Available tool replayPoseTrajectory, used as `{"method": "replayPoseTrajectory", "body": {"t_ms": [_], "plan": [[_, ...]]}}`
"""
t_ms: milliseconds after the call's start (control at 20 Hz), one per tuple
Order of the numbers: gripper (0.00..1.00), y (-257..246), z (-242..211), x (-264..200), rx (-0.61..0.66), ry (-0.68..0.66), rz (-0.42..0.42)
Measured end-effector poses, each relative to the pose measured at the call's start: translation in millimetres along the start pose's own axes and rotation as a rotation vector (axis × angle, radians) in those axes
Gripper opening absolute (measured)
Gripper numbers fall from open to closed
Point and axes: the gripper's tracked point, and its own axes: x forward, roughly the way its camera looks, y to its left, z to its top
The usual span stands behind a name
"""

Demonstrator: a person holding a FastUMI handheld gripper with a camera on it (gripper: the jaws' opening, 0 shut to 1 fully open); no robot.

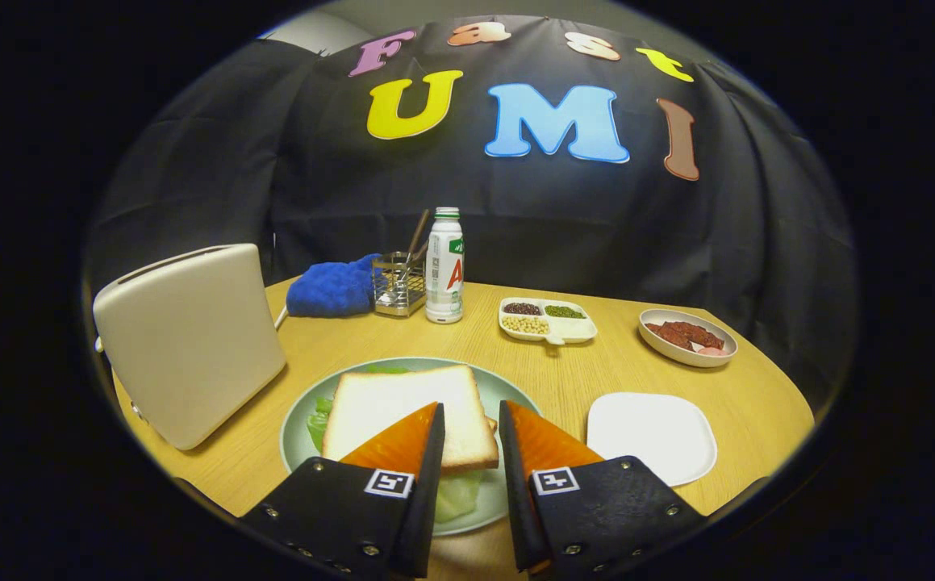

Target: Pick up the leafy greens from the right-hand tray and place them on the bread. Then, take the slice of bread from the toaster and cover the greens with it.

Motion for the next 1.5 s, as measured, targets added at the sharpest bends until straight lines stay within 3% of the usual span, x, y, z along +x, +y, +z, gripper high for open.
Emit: {"method": "replayPoseTrajectory", "body": {"t_ms": [600, 1350, 1500], "plan": [[0.39, -16, 36, -21, -0.005, -0.125, -0.021], [0.39, -150, 96, -99, 0.034, -0.352, -0.180], [0.39, -166, 90, -105, -0.012, -0.341, -0.136]]}}
